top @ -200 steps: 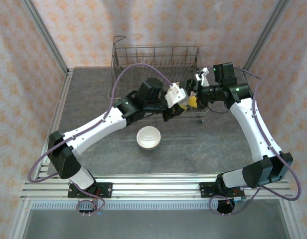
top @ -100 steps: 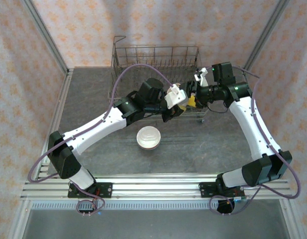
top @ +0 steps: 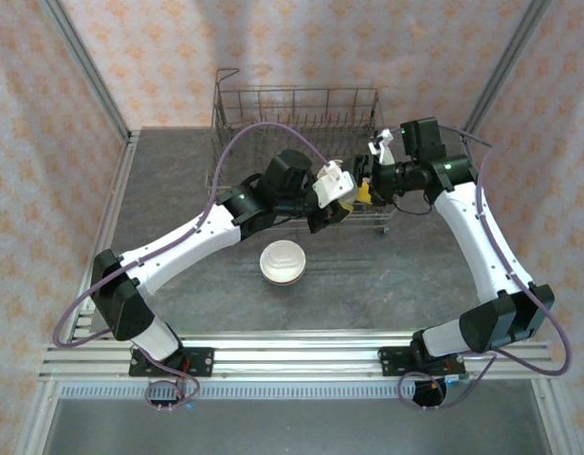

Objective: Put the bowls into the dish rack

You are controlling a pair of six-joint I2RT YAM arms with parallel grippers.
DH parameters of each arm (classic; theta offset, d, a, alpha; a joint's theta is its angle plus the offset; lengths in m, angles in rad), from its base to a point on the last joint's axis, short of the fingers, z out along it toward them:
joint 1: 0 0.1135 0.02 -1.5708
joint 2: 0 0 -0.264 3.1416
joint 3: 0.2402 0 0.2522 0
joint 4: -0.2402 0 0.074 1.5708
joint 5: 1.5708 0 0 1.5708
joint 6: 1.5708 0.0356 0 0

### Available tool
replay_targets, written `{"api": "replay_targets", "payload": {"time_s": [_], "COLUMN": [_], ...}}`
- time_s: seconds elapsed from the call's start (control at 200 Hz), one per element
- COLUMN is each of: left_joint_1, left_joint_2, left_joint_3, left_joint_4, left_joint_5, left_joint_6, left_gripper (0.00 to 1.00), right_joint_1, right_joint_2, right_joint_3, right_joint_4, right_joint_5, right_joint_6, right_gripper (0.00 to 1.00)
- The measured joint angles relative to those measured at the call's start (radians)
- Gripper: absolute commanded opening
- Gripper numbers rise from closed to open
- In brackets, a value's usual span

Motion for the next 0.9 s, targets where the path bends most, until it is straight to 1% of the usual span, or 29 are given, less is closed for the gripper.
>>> {"api": "replay_targets", "payload": {"time_s": [0.175,0.29,0.445,0.565,0.731,0.901], "left_joint_1": [0.000,0.000,0.007,0.030,0.092,0.187], "left_joint_2": [0.000,-0.003,-0.035,-0.092,-0.183,-0.239], "left_joint_3": [0.000,-0.010,-0.048,-0.098,-0.172,-0.240], "left_joint_4": [0.011,0.031,0.075,0.122,0.184,0.203], "left_joint_5": [-0.035,-0.060,-0.100,-0.122,-0.146,-0.189], "left_joint_6": [-0.006,-0.011,-0.020,-0.058,-0.162,-0.297], "left_gripper": [0.37,0.44,0.48,0.50,0.51,0.51], "right_joint_1": [0.000,0.000,0.000,0.000,0.023,0.103], "right_joint_2": [0.026,0.048,0.087,0.148,0.266,0.429], "right_joint_3": [0.007,0.028,0.064,0.123,0.269,0.512], "right_joint_4": [-0.019,-0.018,-0.019,-0.019,-0.043,-0.137], "right_joint_5": [0.048,0.075,0.105,0.138,0.241,0.400], "right_joint_6": [0.000,0.000,0.000,0.000,-0.030,-0.100], "right_gripper": [0.56,0.55,0.54,0.54,0.54,0.55]}}
